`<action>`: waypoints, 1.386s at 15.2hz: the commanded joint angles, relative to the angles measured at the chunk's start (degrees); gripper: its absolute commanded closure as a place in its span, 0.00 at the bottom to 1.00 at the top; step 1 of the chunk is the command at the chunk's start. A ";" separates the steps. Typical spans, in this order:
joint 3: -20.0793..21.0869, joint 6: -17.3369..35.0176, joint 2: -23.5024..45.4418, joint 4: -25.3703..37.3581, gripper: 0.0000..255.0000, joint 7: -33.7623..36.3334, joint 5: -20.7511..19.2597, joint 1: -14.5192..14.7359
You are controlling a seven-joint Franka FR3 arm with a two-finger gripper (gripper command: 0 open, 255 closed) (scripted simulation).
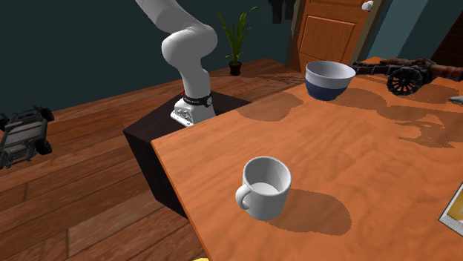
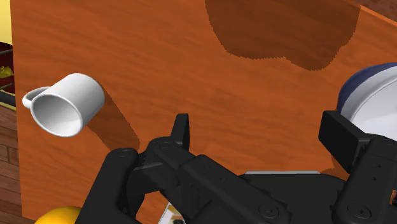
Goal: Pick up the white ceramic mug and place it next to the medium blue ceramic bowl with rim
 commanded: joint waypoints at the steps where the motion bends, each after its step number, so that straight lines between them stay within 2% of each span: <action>1: 0.00 0.00 0.00 0.00 0.00 0.00 0.00 0.00; 11: -11.47 12.97 7.90 -5.16 0.00 -11.81 -5.65 -3.61; 17: -18.51 21.09 16.59 -4.57 0.00 -19.06 -7.38 -4.93; 21: -23.22 26.22 23.76 -2.63 0.00 -24.37 -7.00 -5.11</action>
